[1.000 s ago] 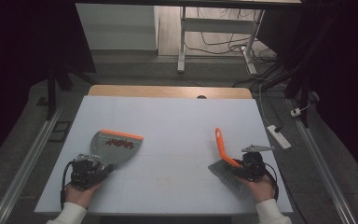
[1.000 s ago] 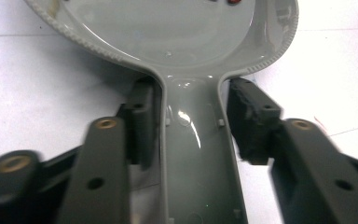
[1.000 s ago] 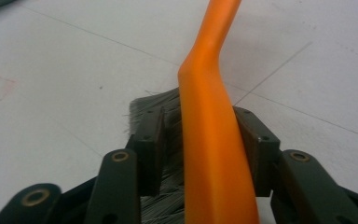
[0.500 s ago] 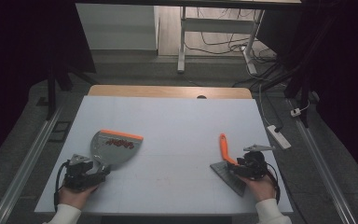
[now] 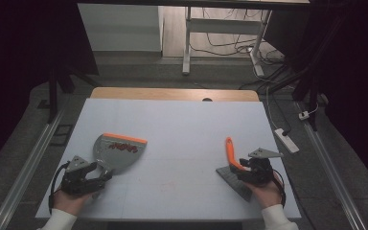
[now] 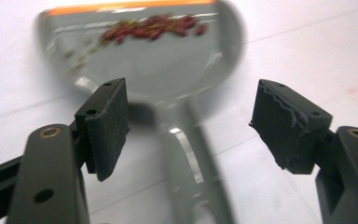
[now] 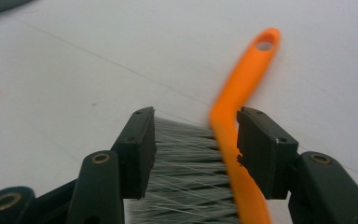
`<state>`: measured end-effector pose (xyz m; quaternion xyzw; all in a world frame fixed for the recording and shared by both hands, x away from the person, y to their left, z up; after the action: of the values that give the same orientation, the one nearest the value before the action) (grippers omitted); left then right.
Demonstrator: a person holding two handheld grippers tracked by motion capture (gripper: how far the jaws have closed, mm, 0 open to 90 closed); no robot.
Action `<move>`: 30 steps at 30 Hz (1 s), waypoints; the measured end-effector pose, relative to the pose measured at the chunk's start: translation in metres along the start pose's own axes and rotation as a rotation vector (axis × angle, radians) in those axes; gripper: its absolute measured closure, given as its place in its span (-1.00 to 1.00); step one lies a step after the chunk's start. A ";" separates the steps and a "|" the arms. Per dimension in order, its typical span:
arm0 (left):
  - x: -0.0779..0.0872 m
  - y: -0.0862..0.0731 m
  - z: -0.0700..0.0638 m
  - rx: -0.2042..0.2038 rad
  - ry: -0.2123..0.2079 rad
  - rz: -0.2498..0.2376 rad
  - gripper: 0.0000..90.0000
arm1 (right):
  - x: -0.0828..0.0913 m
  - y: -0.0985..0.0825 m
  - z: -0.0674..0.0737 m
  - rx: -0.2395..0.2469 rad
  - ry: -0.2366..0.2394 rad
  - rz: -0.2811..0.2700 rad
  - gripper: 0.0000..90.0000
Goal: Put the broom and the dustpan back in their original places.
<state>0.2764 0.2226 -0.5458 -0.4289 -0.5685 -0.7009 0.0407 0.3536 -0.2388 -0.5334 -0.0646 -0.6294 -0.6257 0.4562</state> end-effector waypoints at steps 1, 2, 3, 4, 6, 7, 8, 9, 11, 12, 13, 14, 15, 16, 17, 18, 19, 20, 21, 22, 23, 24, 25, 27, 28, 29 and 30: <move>-0.001 0.002 -0.003 -0.012 -0.019 -0.002 -0.34 | 0.000 0.000 0.004 0.009 0.013 0.000 0.07; -0.003 0.004 -0.005 -0.028 -0.040 -0.003 -0.33 | 0.000 0.000 0.007 0.023 0.025 0.001 0.07; -0.005 0.006 -0.007 -0.042 -0.055 -0.002 -0.32 | 0.000 -0.001 0.011 0.035 0.038 0.004 0.07; -0.007 0.007 -0.009 -0.059 -0.063 0.003 -0.32 | -0.001 -0.002 0.015 0.051 0.049 0.009 0.07; -0.011 0.009 -0.014 -0.088 -0.088 0.012 -0.32 | -0.003 -0.004 0.023 0.081 0.065 0.026 0.07; -0.012 0.009 -0.016 -0.099 -0.101 0.015 -0.32 | -0.005 -0.005 0.026 0.095 0.074 0.033 0.07; -0.014 0.010 -0.018 -0.110 -0.111 0.018 -0.32 | -0.006 -0.007 0.028 0.104 0.074 0.041 0.07; -0.015 0.010 -0.021 -0.120 -0.124 0.022 -0.32 | -0.006 -0.007 0.030 0.107 0.077 0.044 0.07; -0.017 0.009 -0.025 -0.140 -0.144 0.033 -0.32 | -0.007 -0.009 0.032 0.112 0.089 0.049 0.07; -0.018 0.008 -0.026 -0.148 -0.149 0.037 -0.32 | -0.008 -0.010 0.032 0.116 0.093 0.051 0.07; -0.018 0.008 -0.027 -0.150 -0.154 0.038 -0.32 | -0.008 -0.010 0.032 0.122 0.097 0.051 0.07; -0.019 0.007 -0.028 -0.151 -0.162 0.041 -0.32 | -0.009 -0.011 0.032 0.130 0.103 0.053 0.07; -0.019 0.007 -0.028 -0.150 -0.166 0.042 -0.32 | -0.009 -0.012 0.033 0.131 0.108 0.057 0.07; -0.020 0.007 -0.028 -0.149 -0.167 0.041 -0.32 | -0.010 -0.013 0.033 0.134 0.113 0.061 0.07; -0.021 0.007 -0.028 -0.147 -0.167 0.041 -0.32 | -0.010 -0.014 0.034 0.137 0.116 0.064 0.07; -0.021 0.008 -0.028 -0.146 -0.168 0.041 -0.32 | -0.011 -0.014 0.035 0.141 0.120 0.067 0.07; -0.022 0.008 -0.028 -0.146 -0.166 0.040 -0.32 | -0.011 -0.015 0.037 0.152 0.123 0.068 0.07; -0.022 0.008 -0.028 -0.143 -0.167 0.041 -0.32 | -0.011 -0.016 0.038 0.152 0.122 0.072 0.07; -0.023 0.008 -0.028 -0.141 -0.170 0.042 -0.32 | -0.012 -0.016 0.038 0.159 0.124 0.072 0.07; -0.023 0.008 -0.028 -0.141 -0.170 0.042 -0.32 | -0.012 -0.016 0.039 0.159 0.126 0.073 0.07; -0.023 0.008 -0.028 -0.140 -0.170 0.043 -0.32 | -0.012 -0.016 0.039 0.159 0.127 0.073 0.07; -0.023 0.008 -0.028 -0.140 -0.170 0.043 -0.32 | -0.012 -0.016 0.038 0.159 0.127 0.073 0.07; -0.023 0.008 -0.028 -0.141 -0.168 0.042 -0.32 | -0.012 -0.016 0.038 0.157 0.128 0.072 0.07; -0.023 0.008 -0.027 -0.140 -0.166 0.042 -0.32 | -0.011 -0.016 0.037 0.157 0.127 0.067 0.07; -0.023 0.008 -0.027 -0.139 -0.166 0.041 -0.32 | -0.011 -0.015 0.037 0.155 0.128 0.066 0.07; -0.023 0.007 -0.027 -0.137 -0.167 0.041 -0.32 | -0.010 -0.015 0.037 0.154 0.129 0.065 0.07; -0.023 0.007 -0.027 -0.136 -0.167 0.040 -0.32 | -0.010 -0.015 0.037 0.154 0.128 0.065 0.07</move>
<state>0.2800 0.1878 -0.5547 -0.4989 -0.5124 -0.6987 -0.0217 0.3313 -0.2059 -0.5440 -0.0094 -0.6428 -0.5631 0.5192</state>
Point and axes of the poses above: each handheld gripper's, and its own axes: x roughly backward along the jaws, y roughly out of its top, z roughly to its left, the point moved 7 cm from there along -x, roughly forward along the jaws, and after that the axes turned 10 degrees about -x, right-handed, at the moved point
